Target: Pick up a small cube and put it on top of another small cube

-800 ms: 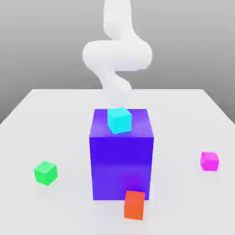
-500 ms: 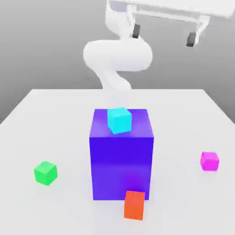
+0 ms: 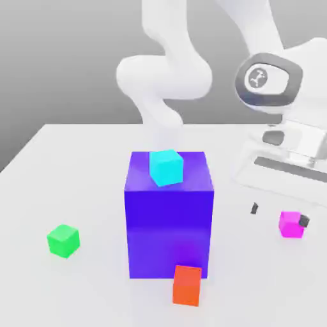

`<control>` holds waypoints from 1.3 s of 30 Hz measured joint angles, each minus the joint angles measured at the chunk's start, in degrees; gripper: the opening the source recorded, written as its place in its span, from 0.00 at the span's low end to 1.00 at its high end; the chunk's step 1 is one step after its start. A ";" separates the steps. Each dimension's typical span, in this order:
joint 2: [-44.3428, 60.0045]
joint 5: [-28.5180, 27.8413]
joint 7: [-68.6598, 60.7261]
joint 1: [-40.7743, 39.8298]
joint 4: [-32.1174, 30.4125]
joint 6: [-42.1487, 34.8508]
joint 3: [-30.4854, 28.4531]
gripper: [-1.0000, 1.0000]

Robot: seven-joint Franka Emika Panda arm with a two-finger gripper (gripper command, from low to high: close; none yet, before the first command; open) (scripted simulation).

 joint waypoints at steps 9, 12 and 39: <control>7.49 6.21 9.93 5.81 -7.22 10.78 7.15 0.50; 9.50 6.87 12.20 7.56 -8.17 14.01 7.95 0.50; 8.50 10.56 8.93 7.08 -7.74 13.60 8.99 0.00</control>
